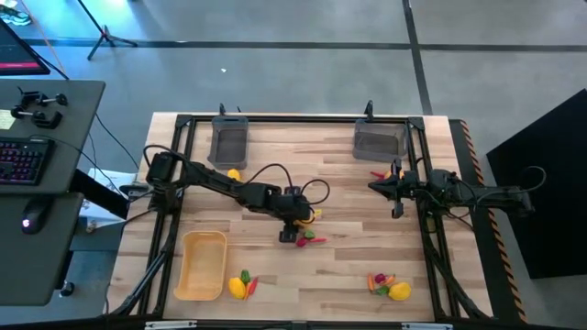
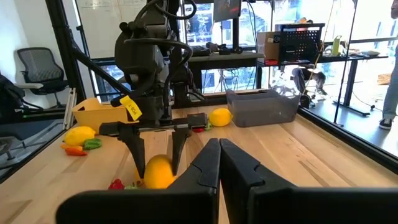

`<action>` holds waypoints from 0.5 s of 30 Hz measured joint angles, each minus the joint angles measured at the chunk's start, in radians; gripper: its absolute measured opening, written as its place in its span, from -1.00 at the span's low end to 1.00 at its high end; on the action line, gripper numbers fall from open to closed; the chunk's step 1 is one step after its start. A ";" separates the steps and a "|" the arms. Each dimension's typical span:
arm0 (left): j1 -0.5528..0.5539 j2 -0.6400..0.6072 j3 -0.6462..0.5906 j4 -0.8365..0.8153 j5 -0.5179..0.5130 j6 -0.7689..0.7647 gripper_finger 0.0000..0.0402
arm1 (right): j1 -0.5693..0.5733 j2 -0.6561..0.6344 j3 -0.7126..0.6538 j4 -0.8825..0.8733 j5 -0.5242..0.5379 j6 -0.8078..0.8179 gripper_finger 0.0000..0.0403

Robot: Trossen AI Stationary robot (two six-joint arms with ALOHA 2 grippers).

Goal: Sort produce into baskets
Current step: Put the center yellow lemon into the left black bin

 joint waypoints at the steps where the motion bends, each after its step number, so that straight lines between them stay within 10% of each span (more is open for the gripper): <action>1: 0.001 -0.006 -0.001 -0.008 0.000 0.005 0.15 | 0.000 0.000 0.000 0.000 0.000 0.000 -1.00; 8: 0.057 -0.185 -0.003 -0.082 -0.048 0.032 -0.02 | 0.000 0.000 0.000 0.000 0.000 0.000 -1.00; 15: 0.187 -0.477 -0.001 -0.300 -0.403 0.036 0.01 | 0.000 0.001 0.000 0.000 0.000 0.000 -1.00</action>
